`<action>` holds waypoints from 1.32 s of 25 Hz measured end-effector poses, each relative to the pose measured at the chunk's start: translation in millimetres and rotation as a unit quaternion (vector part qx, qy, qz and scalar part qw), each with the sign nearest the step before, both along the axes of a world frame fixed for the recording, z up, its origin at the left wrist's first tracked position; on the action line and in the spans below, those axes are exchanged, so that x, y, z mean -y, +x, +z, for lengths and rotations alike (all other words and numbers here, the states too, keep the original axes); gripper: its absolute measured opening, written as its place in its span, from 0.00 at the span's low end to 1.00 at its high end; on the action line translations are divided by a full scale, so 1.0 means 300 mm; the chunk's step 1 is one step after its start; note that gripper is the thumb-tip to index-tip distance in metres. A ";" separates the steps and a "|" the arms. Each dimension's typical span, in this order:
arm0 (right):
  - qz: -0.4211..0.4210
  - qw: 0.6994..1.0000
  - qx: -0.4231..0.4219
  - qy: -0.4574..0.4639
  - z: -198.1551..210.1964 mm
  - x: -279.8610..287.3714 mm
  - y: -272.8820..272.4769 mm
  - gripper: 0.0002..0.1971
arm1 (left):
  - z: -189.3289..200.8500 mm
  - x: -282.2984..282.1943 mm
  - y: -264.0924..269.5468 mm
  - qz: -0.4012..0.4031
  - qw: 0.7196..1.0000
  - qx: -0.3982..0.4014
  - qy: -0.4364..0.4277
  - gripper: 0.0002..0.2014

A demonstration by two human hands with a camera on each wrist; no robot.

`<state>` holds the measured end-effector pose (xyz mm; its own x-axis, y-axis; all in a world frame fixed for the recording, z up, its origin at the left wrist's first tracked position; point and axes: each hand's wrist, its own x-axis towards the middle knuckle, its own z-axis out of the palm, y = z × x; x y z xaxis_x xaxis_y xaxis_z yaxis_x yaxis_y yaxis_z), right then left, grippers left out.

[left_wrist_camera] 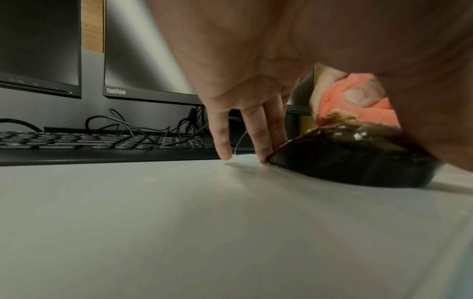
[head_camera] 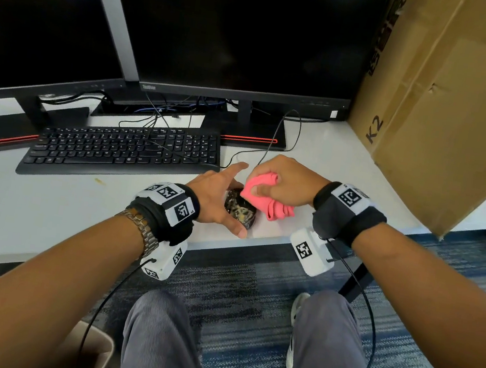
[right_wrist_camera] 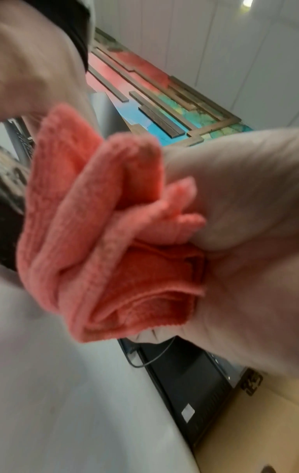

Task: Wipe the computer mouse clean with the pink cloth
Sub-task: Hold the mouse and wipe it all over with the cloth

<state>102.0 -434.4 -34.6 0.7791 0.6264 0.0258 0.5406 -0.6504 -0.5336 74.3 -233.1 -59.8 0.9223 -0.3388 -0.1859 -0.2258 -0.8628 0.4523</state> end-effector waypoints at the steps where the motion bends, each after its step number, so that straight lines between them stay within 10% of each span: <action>1: 0.006 1.000 0.005 -0.009 0.002 -0.007 -0.005 0.11 | 0.000 -0.002 0.001 0.002 1.000 0.001 -0.001 0.70; 33: 0.030 0.998 -0.030 0.037 -0.047 0.069 -0.040 0.13 | -0.010 -0.008 0.007 0.002 1.000 -0.003 -0.006 0.71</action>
<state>90.2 -455.0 -48.6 0.7424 0.6693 0.0284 0.5426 -0.5759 -0.6115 76.5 -230.6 -62.9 0.9224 -0.3378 -0.1875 -0.2197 -0.8578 0.4647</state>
